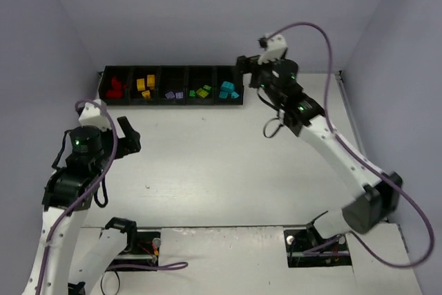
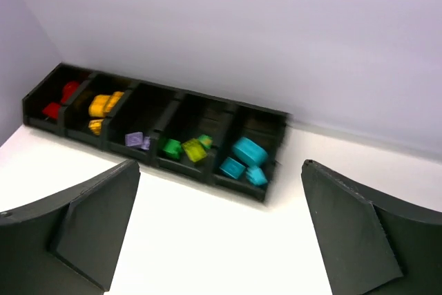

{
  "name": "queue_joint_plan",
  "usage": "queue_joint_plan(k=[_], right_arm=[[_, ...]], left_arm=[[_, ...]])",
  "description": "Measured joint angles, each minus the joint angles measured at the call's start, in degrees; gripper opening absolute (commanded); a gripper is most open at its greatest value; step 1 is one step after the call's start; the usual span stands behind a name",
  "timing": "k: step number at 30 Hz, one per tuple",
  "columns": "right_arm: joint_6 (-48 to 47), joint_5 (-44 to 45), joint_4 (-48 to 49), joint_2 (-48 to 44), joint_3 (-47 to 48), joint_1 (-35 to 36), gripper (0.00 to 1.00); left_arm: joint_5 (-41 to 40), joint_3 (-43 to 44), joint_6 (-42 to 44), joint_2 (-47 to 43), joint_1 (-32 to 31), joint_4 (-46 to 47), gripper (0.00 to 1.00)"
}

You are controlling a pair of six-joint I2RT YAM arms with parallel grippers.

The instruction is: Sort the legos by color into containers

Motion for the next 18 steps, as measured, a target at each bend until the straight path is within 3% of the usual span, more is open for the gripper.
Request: queue_joint_plan(k=[5, 10, 18], right_arm=[[1.6, 2.7, -7.5, -18.1, -10.3, -5.2, 1.00], [1.2, 5.6, -14.9, -33.0, -18.0, -5.5, 1.00], [2.5, 10.1, -22.7, -45.3, -25.2, -5.5, 1.00]], left_arm=[[-4.5, 0.9, -0.4, -6.1, 0.0, -1.0, 0.89], [-8.2, 1.4, 0.3, -11.1, 0.0, -4.0, 0.89], [-10.4, 1.8, 1.1, -13.5, 0.0, -9.4, 0.89]])
